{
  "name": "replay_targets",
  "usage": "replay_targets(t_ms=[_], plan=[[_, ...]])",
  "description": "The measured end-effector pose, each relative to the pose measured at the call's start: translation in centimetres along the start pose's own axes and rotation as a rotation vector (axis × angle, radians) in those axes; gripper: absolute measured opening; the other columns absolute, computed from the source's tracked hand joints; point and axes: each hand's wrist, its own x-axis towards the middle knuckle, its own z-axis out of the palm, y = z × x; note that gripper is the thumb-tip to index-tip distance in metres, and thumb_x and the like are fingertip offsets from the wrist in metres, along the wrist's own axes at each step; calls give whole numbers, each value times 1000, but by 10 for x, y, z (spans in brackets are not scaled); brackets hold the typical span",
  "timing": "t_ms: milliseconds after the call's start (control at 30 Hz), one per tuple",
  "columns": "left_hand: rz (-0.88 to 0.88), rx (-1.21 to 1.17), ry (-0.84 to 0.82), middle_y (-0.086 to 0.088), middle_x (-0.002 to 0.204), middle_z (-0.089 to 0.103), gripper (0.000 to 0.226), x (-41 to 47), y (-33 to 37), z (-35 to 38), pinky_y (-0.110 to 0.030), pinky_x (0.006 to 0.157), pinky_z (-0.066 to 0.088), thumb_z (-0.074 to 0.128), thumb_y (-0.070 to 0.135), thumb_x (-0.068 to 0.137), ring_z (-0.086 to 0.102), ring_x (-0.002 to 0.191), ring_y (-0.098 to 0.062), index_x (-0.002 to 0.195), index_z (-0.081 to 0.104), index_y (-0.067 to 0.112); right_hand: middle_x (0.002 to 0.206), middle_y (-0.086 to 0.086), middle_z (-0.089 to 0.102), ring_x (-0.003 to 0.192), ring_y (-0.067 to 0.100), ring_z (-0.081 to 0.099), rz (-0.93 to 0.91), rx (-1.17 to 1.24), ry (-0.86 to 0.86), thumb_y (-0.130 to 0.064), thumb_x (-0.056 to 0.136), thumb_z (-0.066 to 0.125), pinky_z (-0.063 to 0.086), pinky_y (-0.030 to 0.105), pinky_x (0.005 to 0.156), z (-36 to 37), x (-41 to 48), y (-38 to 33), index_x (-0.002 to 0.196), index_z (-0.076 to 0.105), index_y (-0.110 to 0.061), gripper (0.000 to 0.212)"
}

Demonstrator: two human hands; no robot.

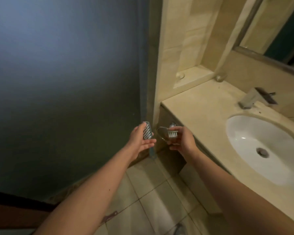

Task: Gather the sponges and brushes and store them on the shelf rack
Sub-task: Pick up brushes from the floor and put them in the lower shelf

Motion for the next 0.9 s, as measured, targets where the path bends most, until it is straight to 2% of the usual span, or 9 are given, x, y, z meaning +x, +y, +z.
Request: replay_targets(t_ms=[67, 133, 267, 367, 433, 567, 633, 733, 900], plan=[[-29, -48, -46, -8, 89, 66, 50, 2, 8, 28, -31, 58, 56, 43, 57, 94, 64, 71, -20, 106, 63, 13, 85, 9, 65, 66, 20, 59, -23, -16, 46, -23, 91, 39, 46, 24, 51, -23, 3, -14, 87, 66, -15, 29], [-7, -34, -88, -5, 84, 65, 51, 2, 12, 56, -30, 60, 56, 41, 55, 96, 63, 70, -18, 101, 67, 12, 89, 11, 64, 57, 16, 60, -80, -43, 81, -15, 92, 48, 45, 23, 43, -47, 7, -25, 90, 64, -12, 17], [107, 111, -96, -5, 107, 62, 26, 5, 11, 119, -26, 65, 56, 50, 16, 98, 65, 83, -18, 121, 61, 16, 101, 18, 69, 59, 20, 58, -115, -41, 82, -4, 92, 50, 44, 23, 41, -96, 14, -43, 115, 47, -16, 26], [178, 214, -112, -4, 133, 50, 55, 11, 6, 166, -29, 75, 56, 56, 1, 92, 65, 100, -21, 142, 42, 20, 103, 9, 71, 73, 23, 62, -144, -19, 107, -5, 93, 50, 50, 29, 48, -138, 20, -54, 124, 40, -18, 35], [186, 265, -132, -7, 139, 51, 72, 13, 3, 195, -33, 87, 54, 62, 0, 89, 63, 108, -22, 150, 29, 17, 102, 8, 71, 76, 22, 64, -148, -15, 122, -6, 94, 51, 52, 30, 52, -167, 23, -60, 121, 49, -9, 28], [141, 239, -203, -11, 127, 63, 77, 18, -6, 251, -32, 96, 49, 62, -4, 88, 62, 107, -21, 151, 18, 4, 97, 13, 69, 76, 21, 67, -127, -22, 203, -10, 93, 56, 51, 25, 50, -224, 27, -67, 113, 62, -5, 21], [138, 252, -252, -9, 117, 67, 63, 20, -10, 277, -30, 88, 51, 59, -6, 89, 64, 96, -19, 146, 33, 2, 95, 13, 70, 74, 20, 68, -124, -2, 266, -12, 93, 57, 52, 26, 50, -250, 27, -67, 110, 62, -6, 18], [129, 286, -335, -10, 108, 69, 31, 21, -18, 312, -29, 84, 53, 57, -8, 88, 63, 81, -16, 118, 62, -1, 89, 16, 66, 75, 25, 65, -108, 77, 345, -11, 93, 60, 53, 29, 53, -287, 25, -61, 106, 61, 2, 18], [44, 324, -438, -12, 85, 66, 26, 24, -36, 363, -30, 78, 54, 57, 1, 93, 62, 72, -20, 118, 60, -6, 85, 14, 62, 72, 23, 61, -87, 218, 472, -12, 91, 65, 54, 29, 54, -332, 19, -51, 101, 61, 2, 17]])
